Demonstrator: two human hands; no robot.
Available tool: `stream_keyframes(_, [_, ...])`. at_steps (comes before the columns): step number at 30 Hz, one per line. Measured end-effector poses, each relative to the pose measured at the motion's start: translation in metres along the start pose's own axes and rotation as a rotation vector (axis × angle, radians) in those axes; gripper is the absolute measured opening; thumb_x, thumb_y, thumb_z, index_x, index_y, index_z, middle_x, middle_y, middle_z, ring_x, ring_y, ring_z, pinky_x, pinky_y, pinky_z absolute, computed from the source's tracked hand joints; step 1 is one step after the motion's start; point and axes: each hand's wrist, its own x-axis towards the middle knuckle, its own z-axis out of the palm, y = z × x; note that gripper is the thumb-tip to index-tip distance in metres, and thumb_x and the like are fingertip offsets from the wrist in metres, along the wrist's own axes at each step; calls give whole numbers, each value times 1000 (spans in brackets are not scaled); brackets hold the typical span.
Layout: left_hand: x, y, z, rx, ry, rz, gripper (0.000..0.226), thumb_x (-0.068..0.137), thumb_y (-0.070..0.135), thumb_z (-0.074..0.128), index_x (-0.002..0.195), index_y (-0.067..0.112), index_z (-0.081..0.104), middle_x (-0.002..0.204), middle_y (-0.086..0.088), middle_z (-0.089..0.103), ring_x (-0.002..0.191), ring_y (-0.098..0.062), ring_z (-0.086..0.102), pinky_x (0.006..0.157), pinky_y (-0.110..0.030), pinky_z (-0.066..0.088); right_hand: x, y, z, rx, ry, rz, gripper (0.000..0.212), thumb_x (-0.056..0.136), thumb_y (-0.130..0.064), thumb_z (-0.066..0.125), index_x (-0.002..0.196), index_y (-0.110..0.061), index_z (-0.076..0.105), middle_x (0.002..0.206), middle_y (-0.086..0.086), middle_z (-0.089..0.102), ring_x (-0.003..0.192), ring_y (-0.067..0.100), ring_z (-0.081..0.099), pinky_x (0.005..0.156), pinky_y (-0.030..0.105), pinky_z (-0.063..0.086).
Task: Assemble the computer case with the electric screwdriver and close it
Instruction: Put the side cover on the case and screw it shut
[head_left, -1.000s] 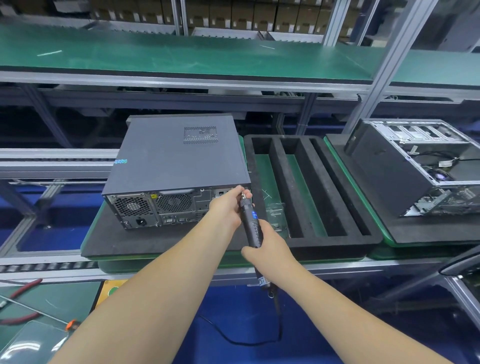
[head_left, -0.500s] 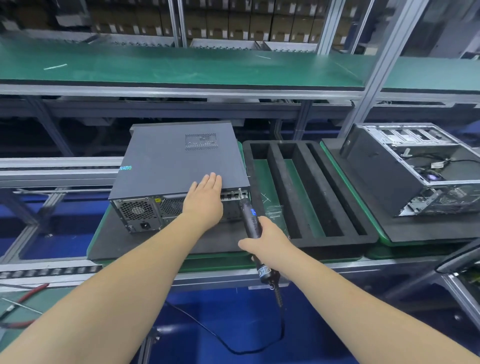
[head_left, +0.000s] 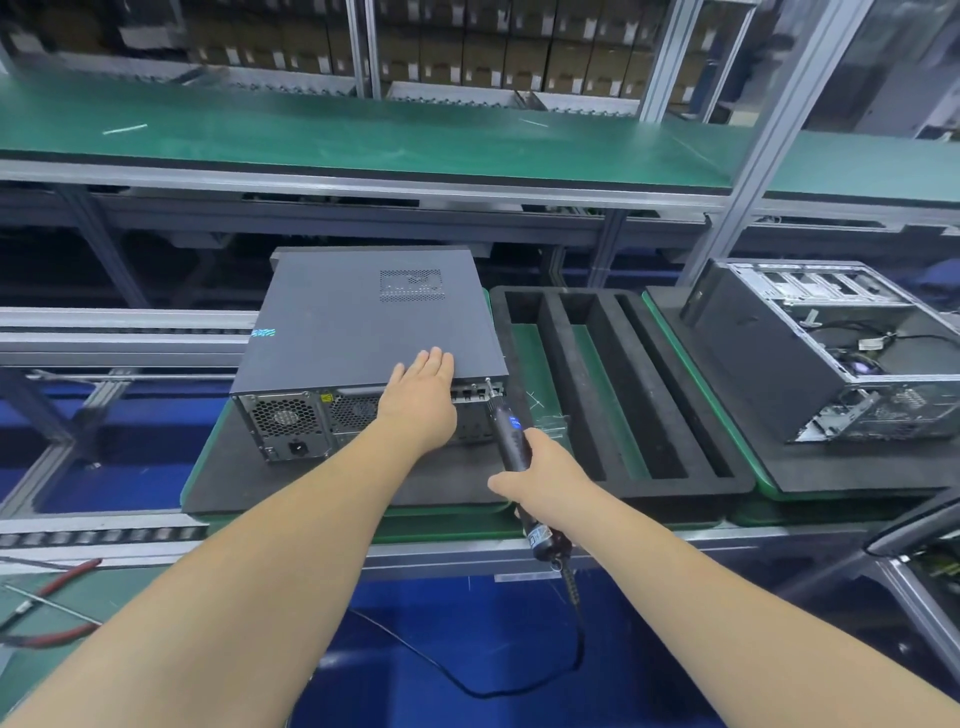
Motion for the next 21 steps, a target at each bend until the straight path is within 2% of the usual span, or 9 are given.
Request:
stream_keyframes(3, [2, 1, -5, -17, 40, 3, 55, 101, 19, 40, 154, 10, 27, 161, -8, 28, 147, -25, 27, 120, -45, 26, -6, 8, -12, -27, 2, -4, 52, 82, -31, 71, 129, -25, 50, 102, 2, 62, 72, 16, 62, 59, 27, 49])
stream_keyframes(4, [3, 1, -8, -44, 73, -6, 44, 100, 18, 40, 143, 9, 40, 147, -9, 41, 133, -26, 41, 111, -44, 35, -9, 14, -21, -45, -4, -1, 49, 78, -33, 71, 123, -27, 52, 98, 1, 63, 65, 13, 60, 55, 26, 49])
stream_keyframes(6, [5, 5, -15, -137, 130, -67, 25, 98, 16, 40, 117, 9, 54, 118, -7, 55, 101, -28, 51, 89, -40, 43, -15, 28, -46, -70, -4, 13, 51, 75, -40, 71, 121, -27, 53, 96, 1, 65, 53, 7, 60, 49, 24, 48])
stream_keyframes(8, [8, 18, -19, -230, 185, -133, 23, 96, 15, 42, 106, 9, 62, 109, -9, 63, 92, -31, 57, 77, -38, 45, -13, 41, -72, -26, 28, 38, 46, 76, -44, 70, 116, -26, 54, 100, 6, 68, 58, 10, 65, 54, 29, 57])
stream_keyframes(11, [15, 52, -20, -276, 256, -33, 32, 96, 15, 44, 115, 13, 70, 118, -7, 68, 103, -32, 62, 86, -40, 51, 7, 56, -105, 96, 138, 71, 47, 86, -50, 66, 122, -24, 52, 104, 5, 66, 77, 24, 68, 77, 47, 61])
stream_keyframes(14, [28, 90, -18, -322, 199, 141, 34, 100, 16, 44, 119, 20, 72, 123, 1, 69, 107, -24, 64, 91, -38, 53, 36, 75, -127, 289, 158, 70, 38, 96, -35, 66, 130, -25, 51, 107, 10, 64, 64, 23, 66, 63, 44, 63])
stream_keyframes(16, [45, 110, -15, -392, 130, 191, 33, 101, 19, 44, 119, 24, 71, 118, 5, 71, 98, -18, 67, 87, -38, 56, 57, 96, -139, 373, 126, 99, 38, 98, -22, 66, 132, -26, 50, 107, 18, 64, 61, 27, 66, 57, 40, 61])
stream_keyframes(18, [67, 129, -10, -420, 96, 183, 33, 102, 18, 43, 118, 26, 71, 112, 8, 72, 90, -15, 68, 83, -39, 58, 82, 114, -147, 400, 73, 126, 39, 96, -17, 65, 130, -25, 49, 100, 21, 65, 61, 31, 66, 57, 40, 61])
stream_keyframes(21, [110, 151, 3, -379, 28, 111, 33, 100, 14, 43, 111, 25, 72, 109, 6, 72, 93, -16, 67, 86, -40, 57, 134, 124, -159, 468, 9, 104, 29, 93, -14, 63, 119, -22, 52, 83, 21, 63, 57, 31, 64, 56, 41, 60])
